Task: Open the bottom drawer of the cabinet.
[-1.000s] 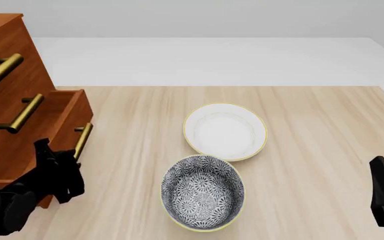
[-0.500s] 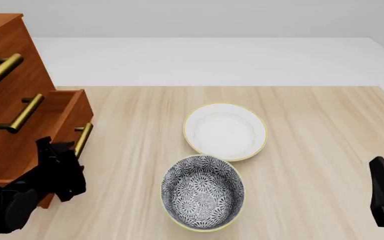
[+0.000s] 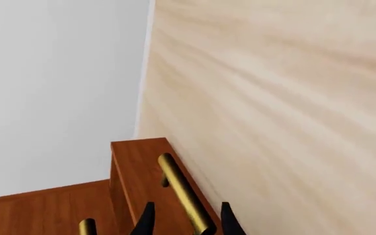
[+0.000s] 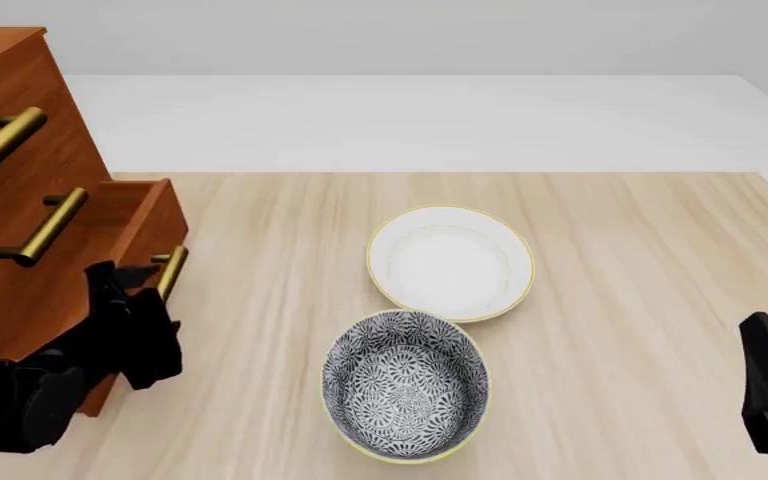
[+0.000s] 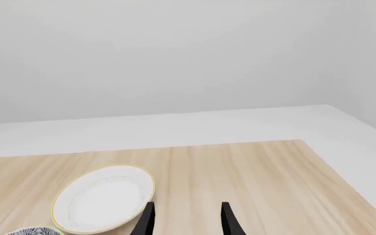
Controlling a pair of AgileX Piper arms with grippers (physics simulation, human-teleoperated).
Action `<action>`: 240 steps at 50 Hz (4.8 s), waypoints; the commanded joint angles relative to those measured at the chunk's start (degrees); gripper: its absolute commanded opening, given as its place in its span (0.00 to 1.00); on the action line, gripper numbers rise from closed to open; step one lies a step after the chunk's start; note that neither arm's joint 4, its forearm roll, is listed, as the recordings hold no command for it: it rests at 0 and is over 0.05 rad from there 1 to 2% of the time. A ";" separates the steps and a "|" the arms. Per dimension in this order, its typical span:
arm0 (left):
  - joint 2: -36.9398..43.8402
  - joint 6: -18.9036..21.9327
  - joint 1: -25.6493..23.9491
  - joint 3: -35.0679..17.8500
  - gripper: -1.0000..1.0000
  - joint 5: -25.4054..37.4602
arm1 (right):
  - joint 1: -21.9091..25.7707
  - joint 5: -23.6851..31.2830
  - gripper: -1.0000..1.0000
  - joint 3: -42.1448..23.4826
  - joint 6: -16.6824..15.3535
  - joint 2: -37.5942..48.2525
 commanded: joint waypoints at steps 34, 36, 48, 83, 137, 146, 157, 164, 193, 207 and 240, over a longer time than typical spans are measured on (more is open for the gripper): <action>-18.88 -3.28 -8.59 4.09 1.00 10.91 | -0.11 0.00 1.00 -0.26 0.07 0.00; -20.69 -3.87 -9.26 4.04 1.00 12.48 | -0.09 0.04 1.00 -0.33 0.05 0.00; -36.90 -10.41 -13.84 -0.20 1.00 30.31 | -0.01 0.14 1.00 -0.42 0.10 0.00; -46.00 -53.52 -16.59 -34.37 1.00 79.68 | 0.22 -0.27 1.00 -0.16 0.27 0.00; -42.26 -72.43 -0.37 -38.86 1.00 91.22 | 0.42 -0.20 1.00 -0.57 1.15 0.00; -41.28 -71.59 1.18 -37.71 1.00 90.06 | 0.36 -0.47 1.00 -0.38 1.20 0.00; -40.57 -72.42 2.15 -35.34 1.00 88.43 | 0.43 -0.18 1.00 -0.65 1.18 0.00; -40.00 -72.77 2.25 -34.44 1.00 87.81 | 0.41 -0.07 1.00 -0.78 1.17 0.01; -35.14 -72.54 5.06 -31.22 1.00 82.13 | 0.43 -0.61 1.00 -0.11 1.06 0.00; -33.53 -71.69 6.08 -29.38 1.00 79.76 | 0.50 -0.45 1.00 -0.14 0.92 0.00; -29.54 -72.23 7.54 -26.17 1.00 74.48 | 0.64 -0.43 1.00 0.27 0.46 0.00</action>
